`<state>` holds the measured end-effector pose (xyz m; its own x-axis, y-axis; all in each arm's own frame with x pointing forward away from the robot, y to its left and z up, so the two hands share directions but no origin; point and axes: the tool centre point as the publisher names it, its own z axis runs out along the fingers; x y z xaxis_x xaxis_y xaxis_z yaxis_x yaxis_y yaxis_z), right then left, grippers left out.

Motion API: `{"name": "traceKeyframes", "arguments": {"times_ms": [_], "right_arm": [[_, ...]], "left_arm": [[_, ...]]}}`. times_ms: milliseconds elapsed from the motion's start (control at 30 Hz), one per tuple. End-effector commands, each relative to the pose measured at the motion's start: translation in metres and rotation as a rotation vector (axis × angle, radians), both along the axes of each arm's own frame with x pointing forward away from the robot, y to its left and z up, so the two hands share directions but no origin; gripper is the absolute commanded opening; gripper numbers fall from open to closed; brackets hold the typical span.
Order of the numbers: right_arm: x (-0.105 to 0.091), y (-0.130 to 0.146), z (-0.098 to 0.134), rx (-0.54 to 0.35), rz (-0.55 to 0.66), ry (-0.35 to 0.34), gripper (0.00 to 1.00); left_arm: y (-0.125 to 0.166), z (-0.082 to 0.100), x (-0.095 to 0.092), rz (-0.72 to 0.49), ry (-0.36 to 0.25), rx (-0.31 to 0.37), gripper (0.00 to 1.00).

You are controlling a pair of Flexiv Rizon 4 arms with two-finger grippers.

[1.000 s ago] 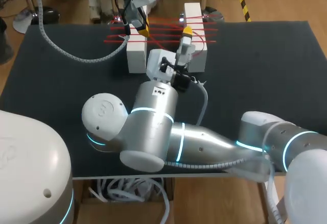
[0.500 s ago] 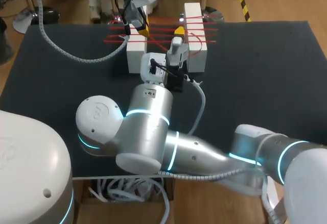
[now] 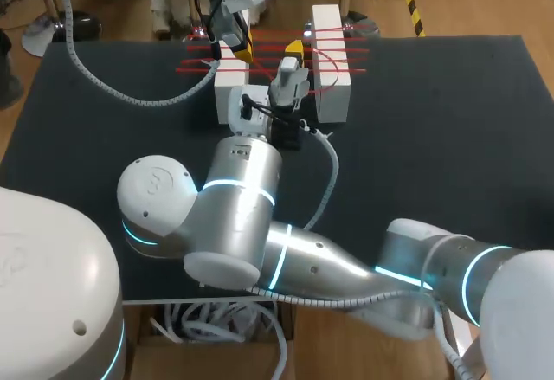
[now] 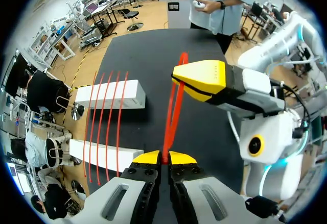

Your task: Grab the tape and strap the tape.

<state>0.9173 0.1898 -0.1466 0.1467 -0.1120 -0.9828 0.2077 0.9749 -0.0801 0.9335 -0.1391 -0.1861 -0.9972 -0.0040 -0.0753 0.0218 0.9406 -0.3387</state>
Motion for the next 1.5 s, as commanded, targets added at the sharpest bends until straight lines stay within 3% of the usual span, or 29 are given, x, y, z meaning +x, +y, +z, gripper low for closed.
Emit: {"name": "traceKeyframes", "arguments": {"times_ms": [33, 1500], "right_arm": [[0.003, 0.003, -0.006, -0.015, -0.013, -0.005, 0.0], [0.007, 0.038, -0.018, -0.061, -0.025, -0.023, 0.0]], "left_arm": [[-0.001, 0.001, 0.0, 0.002, 0.001, 0.005, 0.0], [-0.001, 0.001, 0.0, 0.002, 0.001, 0.005, 0.0]]}}
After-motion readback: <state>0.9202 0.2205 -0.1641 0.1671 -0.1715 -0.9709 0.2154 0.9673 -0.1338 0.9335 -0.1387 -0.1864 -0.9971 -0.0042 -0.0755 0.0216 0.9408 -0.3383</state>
